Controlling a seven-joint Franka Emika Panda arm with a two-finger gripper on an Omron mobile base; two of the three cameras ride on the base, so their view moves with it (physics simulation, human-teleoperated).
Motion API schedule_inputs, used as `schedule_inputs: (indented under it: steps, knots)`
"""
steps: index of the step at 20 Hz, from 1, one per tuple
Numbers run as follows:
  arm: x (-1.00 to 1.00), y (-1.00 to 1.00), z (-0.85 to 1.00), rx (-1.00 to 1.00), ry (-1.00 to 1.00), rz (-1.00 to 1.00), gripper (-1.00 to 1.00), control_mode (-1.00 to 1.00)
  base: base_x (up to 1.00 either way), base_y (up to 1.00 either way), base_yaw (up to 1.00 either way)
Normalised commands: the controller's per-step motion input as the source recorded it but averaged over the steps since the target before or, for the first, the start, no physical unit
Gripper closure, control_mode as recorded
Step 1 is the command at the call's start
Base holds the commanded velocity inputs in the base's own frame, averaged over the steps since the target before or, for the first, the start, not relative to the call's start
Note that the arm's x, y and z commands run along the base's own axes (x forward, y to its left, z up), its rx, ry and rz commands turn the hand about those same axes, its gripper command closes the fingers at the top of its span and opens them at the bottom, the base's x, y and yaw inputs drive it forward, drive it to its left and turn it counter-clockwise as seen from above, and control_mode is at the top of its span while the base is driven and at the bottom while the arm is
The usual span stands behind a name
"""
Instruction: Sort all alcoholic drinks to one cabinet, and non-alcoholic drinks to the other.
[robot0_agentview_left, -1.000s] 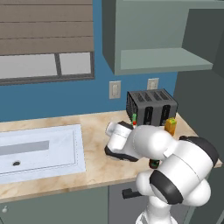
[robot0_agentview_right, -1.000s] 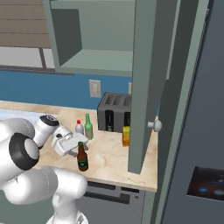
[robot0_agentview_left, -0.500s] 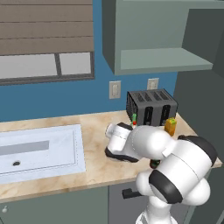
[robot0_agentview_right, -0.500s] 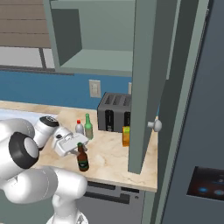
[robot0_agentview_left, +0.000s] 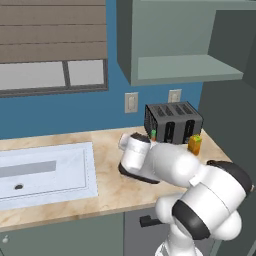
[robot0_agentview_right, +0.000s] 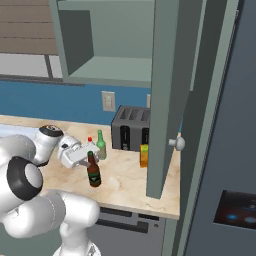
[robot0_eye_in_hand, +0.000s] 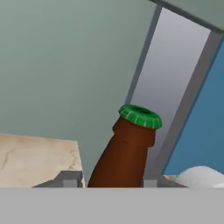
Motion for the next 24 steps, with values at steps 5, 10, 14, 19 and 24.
schedule_inputs:
  steps: [5, 10, 14, 19, 24]
  knots:
    - [-0.12, 0.00, 0.93, 0.02, 0.00, 0.26, 1.00, -1.00, 0.00, 0.00, 0.00]
    - [-0.18, -0.13, 0.88, 0.03, 0.00, 0.36, 1.00, -1.00, 0.00, 0.00, 0.00]
    - [-0.20, -0.26, 0.82, 0.06, 0.00, 0.42, 1.00, -1.00, 0.00, 0.00, 0.00]
    - [-0.14, -0.35, 0.82, 0.08, 0.00, 0.38, 1.00, -1.00, 0.00, 0.00, 0.00]
    - [-0.03, -0.27, 0.73, 0.07, 0.00, 0.32, 1.00, -1.00, 0.00, 0.00, 0.00]
